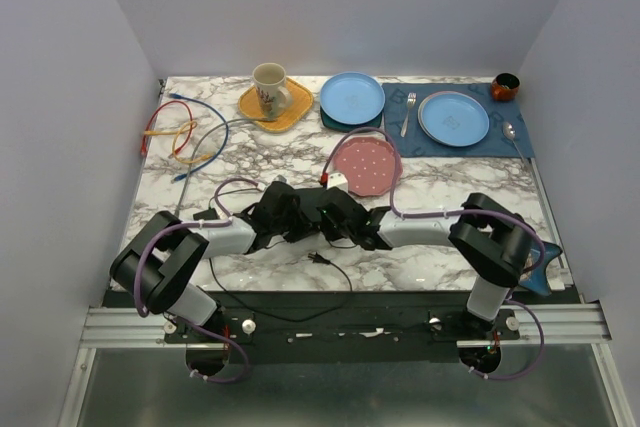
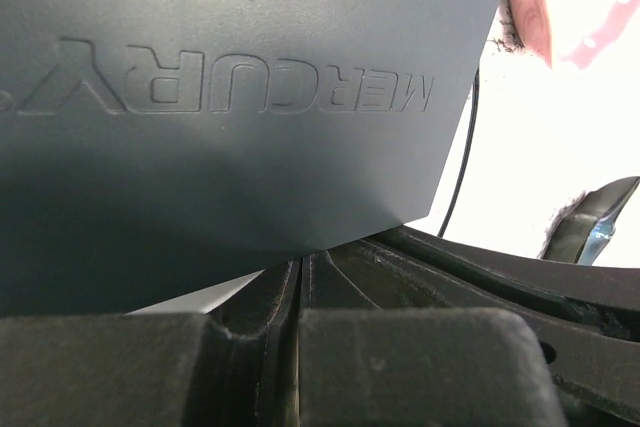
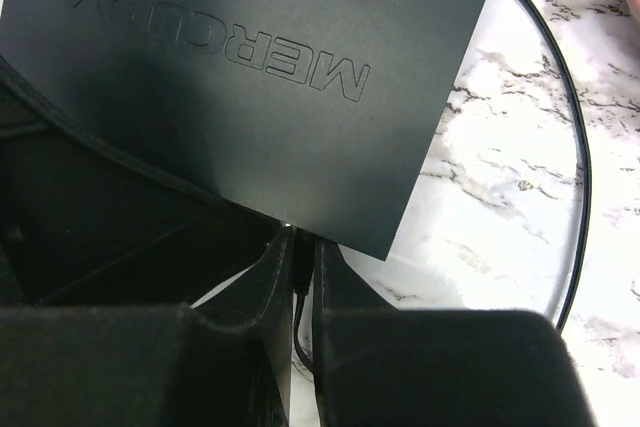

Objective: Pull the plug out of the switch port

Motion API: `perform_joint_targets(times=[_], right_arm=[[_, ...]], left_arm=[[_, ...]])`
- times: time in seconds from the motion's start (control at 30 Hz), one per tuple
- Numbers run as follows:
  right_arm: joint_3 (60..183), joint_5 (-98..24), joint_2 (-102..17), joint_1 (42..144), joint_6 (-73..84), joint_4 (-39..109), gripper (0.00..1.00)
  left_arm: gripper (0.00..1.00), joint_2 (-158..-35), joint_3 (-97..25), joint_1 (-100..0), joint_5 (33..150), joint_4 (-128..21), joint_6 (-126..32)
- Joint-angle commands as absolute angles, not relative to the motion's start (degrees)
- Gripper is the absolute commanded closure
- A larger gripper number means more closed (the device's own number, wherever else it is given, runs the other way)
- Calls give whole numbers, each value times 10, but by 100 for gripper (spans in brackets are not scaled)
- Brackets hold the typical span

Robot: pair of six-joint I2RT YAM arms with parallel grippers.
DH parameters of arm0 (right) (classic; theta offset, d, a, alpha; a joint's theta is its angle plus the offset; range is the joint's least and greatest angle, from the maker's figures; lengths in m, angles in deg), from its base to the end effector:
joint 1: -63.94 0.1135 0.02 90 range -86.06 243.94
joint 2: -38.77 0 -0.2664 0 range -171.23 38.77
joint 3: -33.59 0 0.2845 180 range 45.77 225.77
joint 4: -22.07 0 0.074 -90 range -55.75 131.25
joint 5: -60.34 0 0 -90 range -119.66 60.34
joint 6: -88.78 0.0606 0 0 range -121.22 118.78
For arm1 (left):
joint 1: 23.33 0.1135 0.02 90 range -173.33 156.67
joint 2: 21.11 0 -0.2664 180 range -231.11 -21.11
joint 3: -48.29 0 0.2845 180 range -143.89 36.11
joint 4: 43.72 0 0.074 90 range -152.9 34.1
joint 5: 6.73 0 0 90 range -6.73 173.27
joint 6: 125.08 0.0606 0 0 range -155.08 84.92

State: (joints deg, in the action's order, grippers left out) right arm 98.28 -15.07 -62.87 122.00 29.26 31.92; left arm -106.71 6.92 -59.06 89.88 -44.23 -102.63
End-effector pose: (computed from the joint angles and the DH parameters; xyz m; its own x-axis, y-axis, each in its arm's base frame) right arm 0.2203 0.3245 0.1067 -0.7026 -0.1992 -0.6831 -0.4335 0.8811 0.1890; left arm 0.2384 -0.1801 0.0862 -0.8157 -0.5442 -0.1964 -0.2812 0.6696 -0.6874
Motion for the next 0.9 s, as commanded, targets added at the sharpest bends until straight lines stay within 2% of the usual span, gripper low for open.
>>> perform_joint_targets(times=[0.0, 0.43, 0.6, 0.67, 0.7, 0.73, 0.8, 0.83, 0.87], right_arm=[[943, -255, -624, 1263, 302, 403, 99], [924, -262, -615, 1287, 311, 397, 99], [930, -156, -559, 1287, 321, 429, 99], [947, -106, -527, 1286, 324, 457, 99], [972, -62, -520, 1285, 323, 484, 99], [983, -39, -507, 1286, 321, 496, 99], [1016, -1, -500, 1284, 313, 523, 99], [1026, 6, -495, 1279, 309, 528, 99], [1033, 8, -489, 1277, 300, 531, 99]], left_arm=[[95, -1074, 73, -580, 805, -461, -1027], [95, -1072, 65, -575, 790, -474, -1035], [95, -1033, 57, -571, 767, -510, -1013], [92, -988, 47, -570, 744, -553, -985], [88, -971, 36, -570, 717, -568, -974], [75, -932, 32, -570, 705, -583, -965], [62, -891, 34, -569, 684, -602, -941], [35, -850, 37, -569, 668, -608, -939], [24, -828, 41, -568, 660, -611, -939]])
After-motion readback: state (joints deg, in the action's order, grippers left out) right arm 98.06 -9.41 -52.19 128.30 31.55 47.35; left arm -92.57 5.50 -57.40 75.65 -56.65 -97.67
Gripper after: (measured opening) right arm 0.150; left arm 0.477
